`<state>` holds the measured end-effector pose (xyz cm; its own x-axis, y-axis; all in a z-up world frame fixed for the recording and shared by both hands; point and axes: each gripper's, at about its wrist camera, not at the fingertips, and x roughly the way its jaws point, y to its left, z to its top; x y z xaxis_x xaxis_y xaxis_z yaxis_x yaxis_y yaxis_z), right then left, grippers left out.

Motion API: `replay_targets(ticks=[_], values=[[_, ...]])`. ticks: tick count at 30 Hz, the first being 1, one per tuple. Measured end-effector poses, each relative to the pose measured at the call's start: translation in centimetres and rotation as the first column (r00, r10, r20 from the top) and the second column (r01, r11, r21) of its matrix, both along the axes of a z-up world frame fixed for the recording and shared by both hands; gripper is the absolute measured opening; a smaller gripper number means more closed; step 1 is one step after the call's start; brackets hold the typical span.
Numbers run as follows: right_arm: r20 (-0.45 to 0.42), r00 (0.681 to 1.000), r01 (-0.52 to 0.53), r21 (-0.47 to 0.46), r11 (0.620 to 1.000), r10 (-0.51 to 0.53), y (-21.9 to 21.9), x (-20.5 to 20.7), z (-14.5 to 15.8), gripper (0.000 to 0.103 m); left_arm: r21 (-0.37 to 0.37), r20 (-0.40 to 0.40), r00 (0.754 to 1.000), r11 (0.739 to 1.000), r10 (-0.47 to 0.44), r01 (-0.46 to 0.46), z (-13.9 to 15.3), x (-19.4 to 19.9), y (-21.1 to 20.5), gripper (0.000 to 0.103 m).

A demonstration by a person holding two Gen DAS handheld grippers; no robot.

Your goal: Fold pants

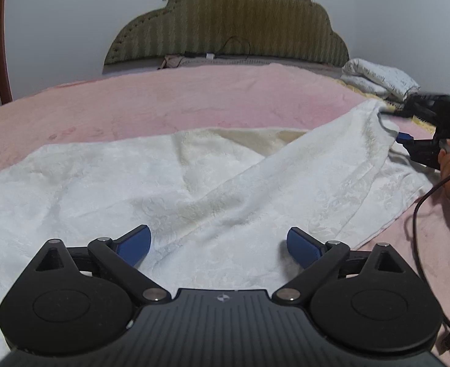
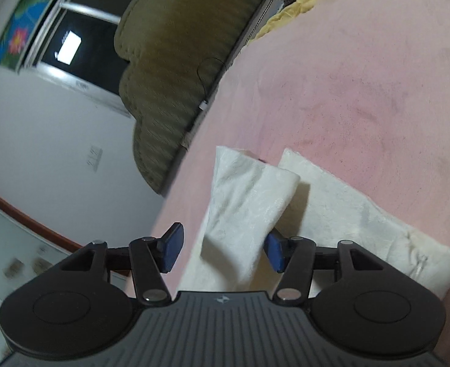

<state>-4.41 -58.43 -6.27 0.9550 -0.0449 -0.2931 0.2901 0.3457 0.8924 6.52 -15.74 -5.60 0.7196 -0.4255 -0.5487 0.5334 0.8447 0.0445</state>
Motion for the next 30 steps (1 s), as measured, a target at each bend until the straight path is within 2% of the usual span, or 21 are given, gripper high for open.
replay_targets(ticks=[1, 2, 5, 8, 10, 12, 13, 14, 15, 17, 20, 23, 24, 26, 28, 30], values=[[-0.03, 1.0, 0.003, -0.03, 1.0, -0.004, 0.0, 0.1, 0.3, 0.016, -0.017, 0.019, 1.0, 1.0, -0.021, 0.022, 0.4, -0.4, 0.0, 0.095], [-0.041, 0.999, 0.007, -0.058, 0.998, -0.009, 0.1, 0.0, 0.6, 0.008, -0.034, 0.035, 0.998, 0.998, -0.055, 0.056, 0.9, -0.9, -0.2, 0.096], [0.011, 1.0, 0.015, -0.065, 0.998, -0.014, -0.2, -1.0, 1.7, 0.005, -0.018, 0.064, 0.982, 0.983, -0.18, 0.182, 2.1, -2.1, -2.3, 0.096], [0.059, 0.998, 0.004, -0.097, 0.995, 0.002, 0.1, -1.7, 3.9, 0.005, 0.066, 0.111, 0.953, 0.959, -0.28, 0.275, 2.3, -3.4, -5.4, 0.096], [0.089, 0.996, -0.009, -0.123, 0.992, 0.02, 0.5, -2.0, 5.5, 0.005, 0.139, 0.155, 0.935, 0.944, -0.318, 0.298, 1.7, -4.1, -7.2, 0.091], [0.111, 0.993, -0.026, -0.152, 0.988, 0.043, 0.8, -2.3, 6.8, 0.005, 0.211, 0.182, 0.928, 0.934, -0.326, 0.287, 0.9, -4.3, -8.9, 0.078], [0.116, 0.992, -0.032, -0.165, 0.986, 0.051, 0.9, -2.4, 7.4, 0.005, 0.232, 0.181, 0.928, 0.932, -0.324, 0.28, 0.3, -4.0, -9.5, 0.074], [0.123, 0.991, -0.037, -0.176, 0.984, 0.059, 1.1, -2.5, 7.9, 0.005, 0.24, 0.171, 0.933, 0.931, -0.318, 0.273, 0.0, -3.6, -9.9, 0.064], [0.128, 0.989, -0.045, -0.186, 0.981, 0.069, 1.1, -2.6, 8.2, 0.005, 0.239, 0.152, 0.939, 0.934, -0.308, 0.267, -0.4, -3.0, -10.1, 0.058], [0.125, 0.989, -0.05, -0.213, 0.976, 0.078, 1.2, -2.8, 8.8, 0.005, 0.214, 0.099, 0.953, 0.942, -0.285, 0.259, -0.7, -1.9, -10.1, 0.035], [0.09, 0.991, -0.073, -0.214, 0.974, 0.094, 0.9, -2.0, 8.9, 0.005, 0.15, 0.057, 0.965, 0.958, -0.255, 0.245, -0.2, -0.6, -9.4, 0.019], [0.069, 0.991, -0.104, -0.181, 0.978, 0.118, 0.0, -0.3, 9.3, 0.005, 0.064, 0.118, 0.984, 0.99, -0.133, 0.126, 2.1, 0.7, -8.4, 0.017], [0.101, 0.987, -0.104, -0.189, 0.977, 0.124, 0.1, -0.1, 9.8, 0.005, 0.024, 0.151, 0.984, 0.995, -0.096, 0.094, 3.1, 0.9, -8.0, 0.017], [0.192, 0.971, -0.089, -0.274, 0.958, 0.145, 1.0, -0.7, 11.6, 0.005, -0.054, 0.208, 0.976, 0.996, -0.06, 0.072, 4.6, 0.8, -7.0, 0.018], [0.242, 0.958, -0.053, -0.367, 0.929, 0.151, 1.8, -2.0, 12.6, 0.005, -0.039, 0.222, 0.971, 0.994, -0.09, 0.101, 4.8, 0.3, -7.0, 0.018], [0.207, 0.971, -0.04, -0.363, 0.931, 0.123, 1.7, -3.3, 11.6, 0.005, 0.047, 0.17, 0.97, 0.984, -0.176, 0.17, 3.5, -0.5, -8.1, 0.018]])
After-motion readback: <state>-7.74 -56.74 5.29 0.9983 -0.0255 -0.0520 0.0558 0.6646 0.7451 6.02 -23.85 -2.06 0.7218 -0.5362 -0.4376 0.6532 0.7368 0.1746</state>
